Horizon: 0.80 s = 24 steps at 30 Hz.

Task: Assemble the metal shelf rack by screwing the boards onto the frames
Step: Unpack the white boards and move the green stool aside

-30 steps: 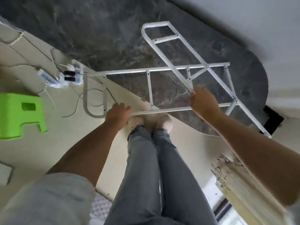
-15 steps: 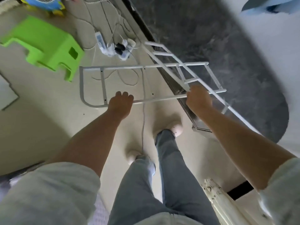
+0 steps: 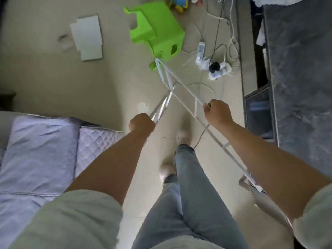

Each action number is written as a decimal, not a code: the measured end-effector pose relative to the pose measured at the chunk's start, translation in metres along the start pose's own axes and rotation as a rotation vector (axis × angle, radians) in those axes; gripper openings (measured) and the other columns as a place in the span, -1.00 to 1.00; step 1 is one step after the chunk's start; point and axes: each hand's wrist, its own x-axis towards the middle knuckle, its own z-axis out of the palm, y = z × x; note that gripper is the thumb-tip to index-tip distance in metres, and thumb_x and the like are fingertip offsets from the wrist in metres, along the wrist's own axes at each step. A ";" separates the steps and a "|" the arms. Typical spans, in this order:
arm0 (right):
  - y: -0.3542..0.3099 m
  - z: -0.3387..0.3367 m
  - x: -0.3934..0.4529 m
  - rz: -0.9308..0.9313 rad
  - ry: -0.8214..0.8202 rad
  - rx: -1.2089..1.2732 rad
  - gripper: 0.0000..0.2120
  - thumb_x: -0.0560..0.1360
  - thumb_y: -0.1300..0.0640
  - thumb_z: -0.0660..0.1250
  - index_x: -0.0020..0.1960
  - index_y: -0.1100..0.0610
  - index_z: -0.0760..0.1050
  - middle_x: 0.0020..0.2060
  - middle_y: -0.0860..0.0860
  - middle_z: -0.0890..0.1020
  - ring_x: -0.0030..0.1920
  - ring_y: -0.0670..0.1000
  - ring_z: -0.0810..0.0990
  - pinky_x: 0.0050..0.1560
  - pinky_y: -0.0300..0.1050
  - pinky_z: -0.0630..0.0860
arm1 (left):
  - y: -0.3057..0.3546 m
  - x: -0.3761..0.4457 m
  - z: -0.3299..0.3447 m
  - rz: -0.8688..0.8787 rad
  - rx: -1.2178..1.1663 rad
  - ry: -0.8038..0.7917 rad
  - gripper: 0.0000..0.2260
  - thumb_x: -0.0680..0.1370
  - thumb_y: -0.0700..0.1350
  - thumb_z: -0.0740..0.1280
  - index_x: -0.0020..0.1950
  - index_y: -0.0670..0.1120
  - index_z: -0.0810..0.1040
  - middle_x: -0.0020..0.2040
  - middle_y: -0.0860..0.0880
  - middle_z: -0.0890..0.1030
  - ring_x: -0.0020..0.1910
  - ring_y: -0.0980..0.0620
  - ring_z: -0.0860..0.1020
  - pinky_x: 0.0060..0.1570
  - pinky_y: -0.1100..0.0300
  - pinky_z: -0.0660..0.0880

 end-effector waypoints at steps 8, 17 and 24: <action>-0.118 0.018 0.111 -0.102 -0.216 0.079 -0.60 0.59 0.15 0.09 -0.41 0.11 0.15 -0.45 -0.02 0.29 -0.21 0.08 0.37 -0.22 -0.18 0.19 | -0.057 0.085 -0.083 -0.389 -0.587 0.004 -0.68 0.60 -0.19 0.12 0.28 -0.31 0.44 0.27 -0.26 0.48 0.27 -0.22 0.43 0.21 0.03 0.38; -0.274 0.004 0.257 -0.195 -0.263 -0.051 -0.89 0.47 0.28 0.23 -0.23 0.19 0.41 -0.15 0.22 0.54 0.01 0.20 0.55 -0.33 -0.17 0.26 | -0.093 0.191 -0.194 -0.497 -0.621 0.173 -0.76 0.53 -0.26 0.20 0.17 -0.24 0.49 0.17 -0.19 0.55 0.20 -0.18 0.49 0.10 0.11 0.44; -0.414 0.017 0.361 -0.319 -0.169 -0.340 -0.71 0.47 0.31 0.25 0.18 0.35 0.39 0.18 0.27 0.43 0.16 0.27 0.48 0.11 0.04 0.44 | -0.149 0.297 -0.263 -0.489 -0.540 0.244 -0.72 0.52 -0.32 0.16 0.21 -0.25 0.45 0.23 -0.21 0.45 0.24 -0.18 0.40 0.13 0.05 0.41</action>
